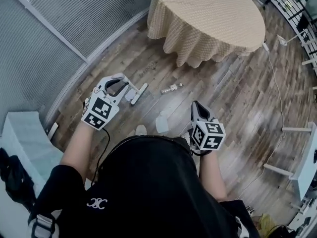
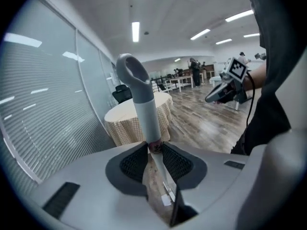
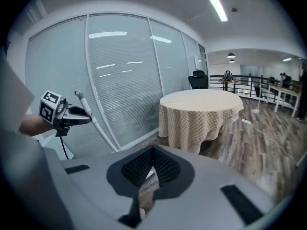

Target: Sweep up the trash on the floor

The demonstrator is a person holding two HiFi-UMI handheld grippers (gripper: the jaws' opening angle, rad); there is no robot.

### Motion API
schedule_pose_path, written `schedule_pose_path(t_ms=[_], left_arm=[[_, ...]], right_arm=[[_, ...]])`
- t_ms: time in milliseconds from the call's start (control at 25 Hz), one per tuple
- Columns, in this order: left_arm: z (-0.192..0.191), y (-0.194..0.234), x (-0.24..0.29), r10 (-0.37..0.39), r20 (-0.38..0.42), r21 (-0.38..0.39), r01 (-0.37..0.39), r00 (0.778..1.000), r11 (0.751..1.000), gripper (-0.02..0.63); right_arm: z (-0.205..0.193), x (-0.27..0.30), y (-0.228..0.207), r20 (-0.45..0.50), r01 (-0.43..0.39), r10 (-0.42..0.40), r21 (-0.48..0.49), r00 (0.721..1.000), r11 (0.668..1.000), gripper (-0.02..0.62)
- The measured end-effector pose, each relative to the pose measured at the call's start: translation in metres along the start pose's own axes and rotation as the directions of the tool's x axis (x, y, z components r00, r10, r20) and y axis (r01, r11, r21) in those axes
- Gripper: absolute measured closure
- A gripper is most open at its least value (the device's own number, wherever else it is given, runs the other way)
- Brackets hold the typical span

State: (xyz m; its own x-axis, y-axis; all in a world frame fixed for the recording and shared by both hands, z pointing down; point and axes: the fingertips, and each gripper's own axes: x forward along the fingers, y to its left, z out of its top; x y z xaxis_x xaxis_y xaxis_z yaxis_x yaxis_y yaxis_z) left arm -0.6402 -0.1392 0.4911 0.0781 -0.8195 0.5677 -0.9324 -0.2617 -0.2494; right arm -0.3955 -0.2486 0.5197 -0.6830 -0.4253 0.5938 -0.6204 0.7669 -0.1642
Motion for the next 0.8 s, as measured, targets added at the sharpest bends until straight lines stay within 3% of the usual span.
schedule_pose_path(t_ms=[120,280,400,520,800], left_arm=[[-0.028,0.013,0.009,-0.028,-0.05,0.094,0.032,0.998,0.995,0.512],[-0.069,0.026,0.038,-0.055,-0.095,0.124,0.066,0.994,0.99,0.512],[-0.092,0.027,0.058,-0.088,-0.104,0.059,0.095,0.991,0.994,0.515],[-0.09,0.024,0.067,-0.09,-0.074,-0.035,0.088,0.993,0.996,0.517],[-0.066,-0.025,0.064,-0.19,-0.042,-0.033,0.188,0.981,0.982,0.517]], right_arm=[[-0.01,-0.011,0.006,-0.021,0.064,-0.063,0.037,0.998,0.997,0.581],[-0.02,-0.025,0.007,-0.067,0.134,-0.132,0.027,0.989,0.991,0.581],[-0.023,-0.033,0.006,-0.087,0.168,-0.165,0.026,0.982,0.986,0.581],[-0.025,-0.039,0.007,-0.091,0.183,-0.18,0.023,0.979,0.983,0.581],[-0.04,-0.042,0.012,-0.108,0.161,-0.159,0.015,0.981,0.987,0.581]])
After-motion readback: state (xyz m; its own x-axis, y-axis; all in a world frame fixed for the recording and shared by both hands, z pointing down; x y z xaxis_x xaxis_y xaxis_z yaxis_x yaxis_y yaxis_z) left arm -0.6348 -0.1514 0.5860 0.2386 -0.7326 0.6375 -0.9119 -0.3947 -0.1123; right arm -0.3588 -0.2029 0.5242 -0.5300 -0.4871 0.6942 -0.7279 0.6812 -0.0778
